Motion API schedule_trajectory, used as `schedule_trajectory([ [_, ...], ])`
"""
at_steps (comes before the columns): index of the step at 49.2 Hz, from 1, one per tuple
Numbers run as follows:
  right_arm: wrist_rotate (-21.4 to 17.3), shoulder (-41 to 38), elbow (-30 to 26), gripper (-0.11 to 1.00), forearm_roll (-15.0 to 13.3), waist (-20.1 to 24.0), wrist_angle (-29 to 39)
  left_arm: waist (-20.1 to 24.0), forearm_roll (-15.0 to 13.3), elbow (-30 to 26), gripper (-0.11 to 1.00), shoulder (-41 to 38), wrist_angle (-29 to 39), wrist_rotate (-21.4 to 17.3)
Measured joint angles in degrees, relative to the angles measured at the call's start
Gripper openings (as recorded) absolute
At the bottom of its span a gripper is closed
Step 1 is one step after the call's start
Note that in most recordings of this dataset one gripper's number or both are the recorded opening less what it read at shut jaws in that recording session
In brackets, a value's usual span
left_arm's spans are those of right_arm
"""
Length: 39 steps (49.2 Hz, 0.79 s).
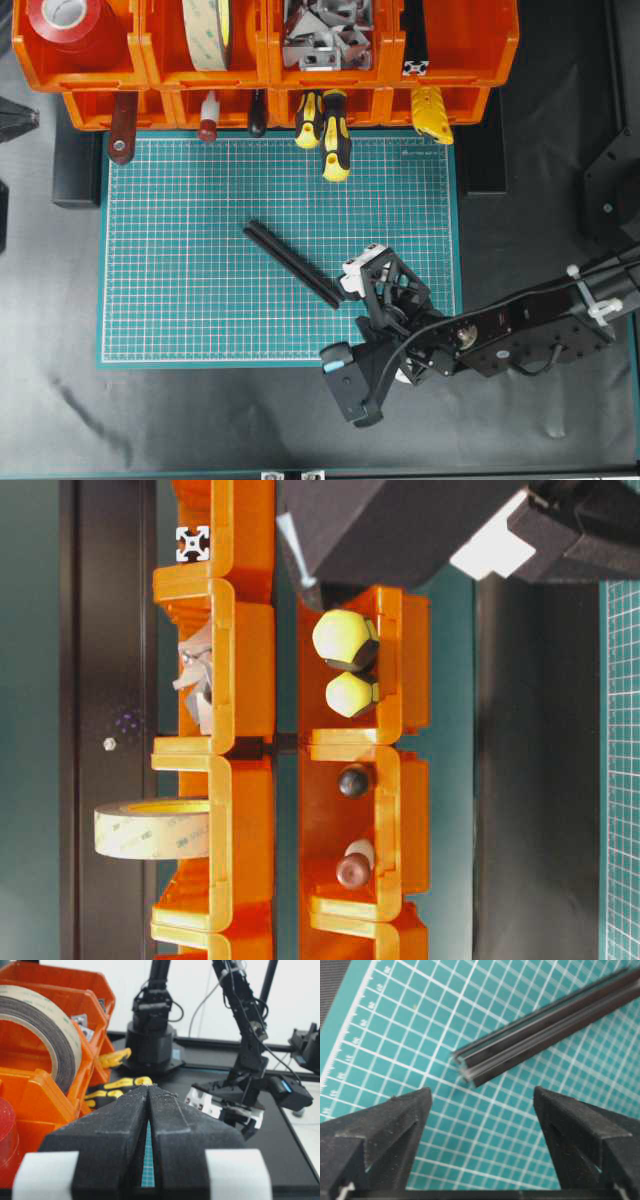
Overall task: Pick frame from container rack with right arm.
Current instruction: 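Open the right gripper and withdraw it to the right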
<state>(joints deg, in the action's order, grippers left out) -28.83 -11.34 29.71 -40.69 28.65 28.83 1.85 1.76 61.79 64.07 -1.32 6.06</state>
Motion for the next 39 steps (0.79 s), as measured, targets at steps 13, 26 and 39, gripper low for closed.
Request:
schedule_trajectory([
  [13,-12.7,5.4,1.8,0.79,2.2,-1.4,-0.3,0.0,0.0,0.1,0.01,0.0,1.6,0.1],
  [26,-27.0,18.1,9.5,0.79,2.2,-4.0,-8.8,0.1,0.0,0.0,0.01,0.2,4.1,0.2],
  [39,-31.3,35.4,17.8,0.79,2.2,-6.3,-16.2,0.1,-0.1,0.0,0.01,0.2,4.3,0.1],
])
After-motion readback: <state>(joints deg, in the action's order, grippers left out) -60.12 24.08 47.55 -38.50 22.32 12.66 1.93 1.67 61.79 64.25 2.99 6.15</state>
